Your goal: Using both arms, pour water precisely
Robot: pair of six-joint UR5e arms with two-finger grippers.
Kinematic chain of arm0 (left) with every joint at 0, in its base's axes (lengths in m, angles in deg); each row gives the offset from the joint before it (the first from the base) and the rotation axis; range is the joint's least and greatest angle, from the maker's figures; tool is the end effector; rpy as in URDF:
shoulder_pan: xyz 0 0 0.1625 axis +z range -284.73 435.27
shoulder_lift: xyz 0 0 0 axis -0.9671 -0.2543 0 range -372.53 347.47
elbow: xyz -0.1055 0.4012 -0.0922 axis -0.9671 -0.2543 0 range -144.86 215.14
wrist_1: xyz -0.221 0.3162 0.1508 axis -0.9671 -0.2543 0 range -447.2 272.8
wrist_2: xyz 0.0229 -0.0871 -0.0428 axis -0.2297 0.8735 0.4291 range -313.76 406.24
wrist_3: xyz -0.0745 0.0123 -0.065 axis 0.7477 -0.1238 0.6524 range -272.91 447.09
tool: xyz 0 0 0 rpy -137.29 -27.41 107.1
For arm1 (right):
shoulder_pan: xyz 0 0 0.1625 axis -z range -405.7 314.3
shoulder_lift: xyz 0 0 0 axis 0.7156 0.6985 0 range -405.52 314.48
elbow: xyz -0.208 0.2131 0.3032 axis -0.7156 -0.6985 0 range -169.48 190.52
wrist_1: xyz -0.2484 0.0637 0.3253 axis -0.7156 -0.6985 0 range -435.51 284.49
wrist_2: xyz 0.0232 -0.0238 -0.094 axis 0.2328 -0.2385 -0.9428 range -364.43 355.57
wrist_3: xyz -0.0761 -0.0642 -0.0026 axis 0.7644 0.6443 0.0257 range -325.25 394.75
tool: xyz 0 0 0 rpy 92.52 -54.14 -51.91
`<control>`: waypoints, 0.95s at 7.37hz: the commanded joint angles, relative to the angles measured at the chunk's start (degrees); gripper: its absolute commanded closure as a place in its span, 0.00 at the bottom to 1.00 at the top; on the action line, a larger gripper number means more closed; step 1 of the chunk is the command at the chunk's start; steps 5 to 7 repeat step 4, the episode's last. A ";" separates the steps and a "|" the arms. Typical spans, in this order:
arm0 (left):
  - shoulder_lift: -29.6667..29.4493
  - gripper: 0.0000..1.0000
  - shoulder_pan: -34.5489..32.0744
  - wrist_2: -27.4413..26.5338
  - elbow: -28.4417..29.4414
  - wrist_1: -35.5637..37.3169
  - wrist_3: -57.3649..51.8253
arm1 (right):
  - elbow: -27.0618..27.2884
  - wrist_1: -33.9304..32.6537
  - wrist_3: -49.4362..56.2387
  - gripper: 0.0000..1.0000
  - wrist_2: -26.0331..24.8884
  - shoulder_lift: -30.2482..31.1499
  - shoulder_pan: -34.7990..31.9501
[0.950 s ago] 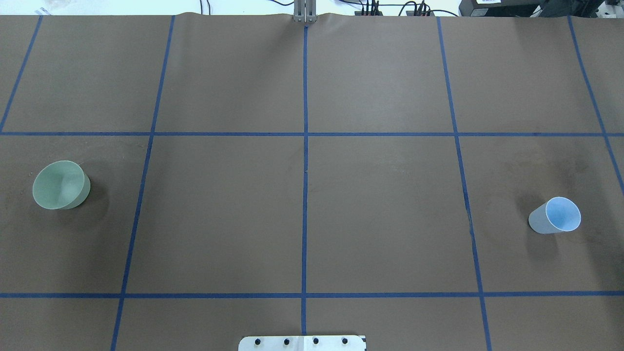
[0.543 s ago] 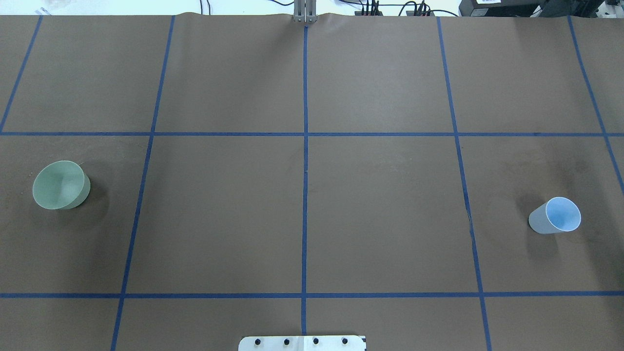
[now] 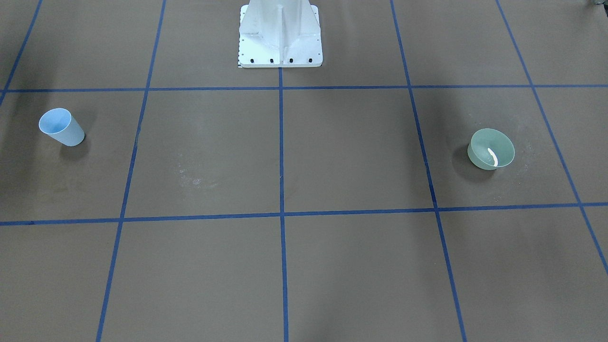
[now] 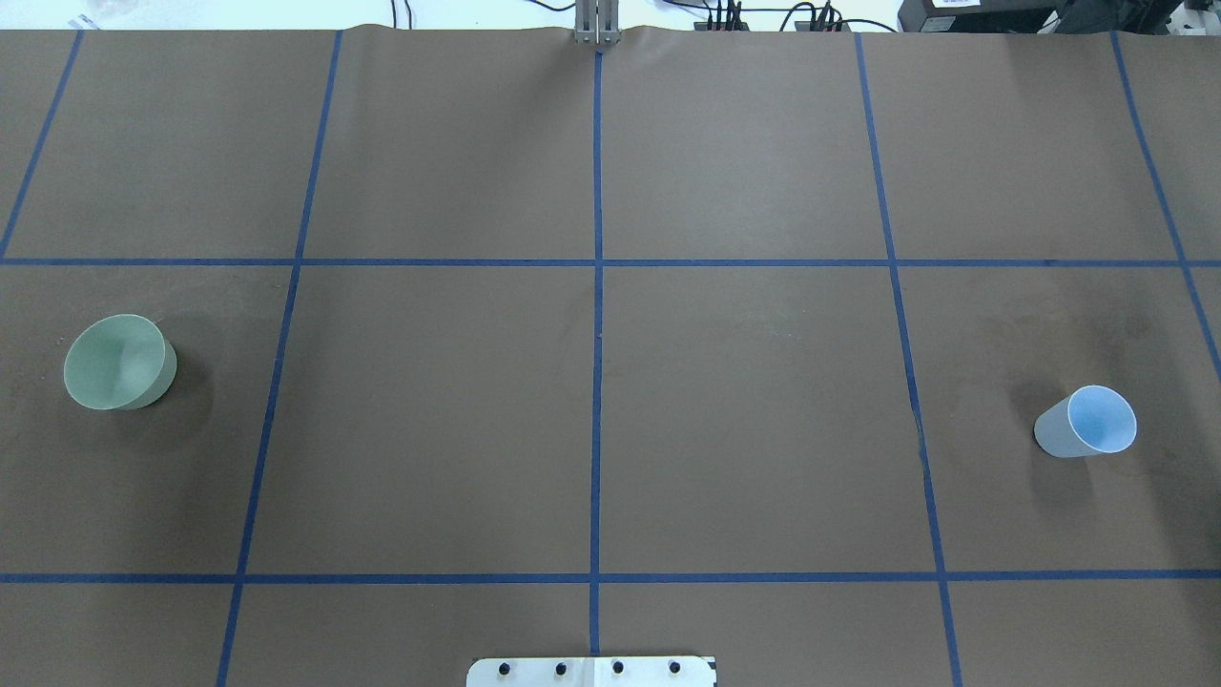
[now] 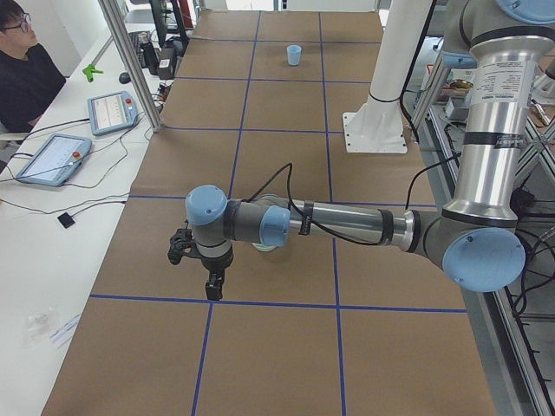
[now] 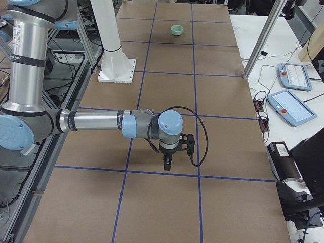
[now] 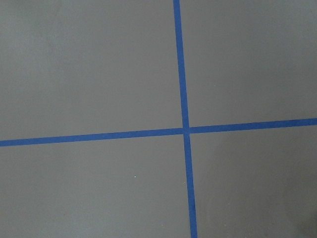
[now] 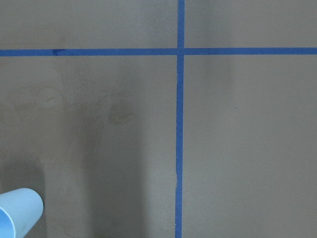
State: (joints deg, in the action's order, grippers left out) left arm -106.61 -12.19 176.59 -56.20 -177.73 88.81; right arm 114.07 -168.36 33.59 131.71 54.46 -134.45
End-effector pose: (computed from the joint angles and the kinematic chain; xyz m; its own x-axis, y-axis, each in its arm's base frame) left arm -0.0453 -0.5302 0.6145 0.7593 0.0710 -0.6469 -0.0212 0.9962 0.0844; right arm 0.0524 -0.4197 0.6244 0.6928 -0.0038 0.7211 0.0076 1.0000 -0.0020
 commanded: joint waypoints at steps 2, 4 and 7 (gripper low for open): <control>0.48 0.00 0.00 1.74 -0.68 0.18 -0.31 | 0.07 0.30 -0.07 0.01 0.09 -0.14 -0.01; 0.57 0.00 -0.17 2.71 -0.60 0.18 -0.40 | -0.10 0.39 -0.07 0.01 0.35 -0.14 0.07; 0.57 0.00 -0.17 2.71 -0.60 0.18 -0.40 | -0.10 0.39 -0.07 0.01 0.35 -0.14 0.07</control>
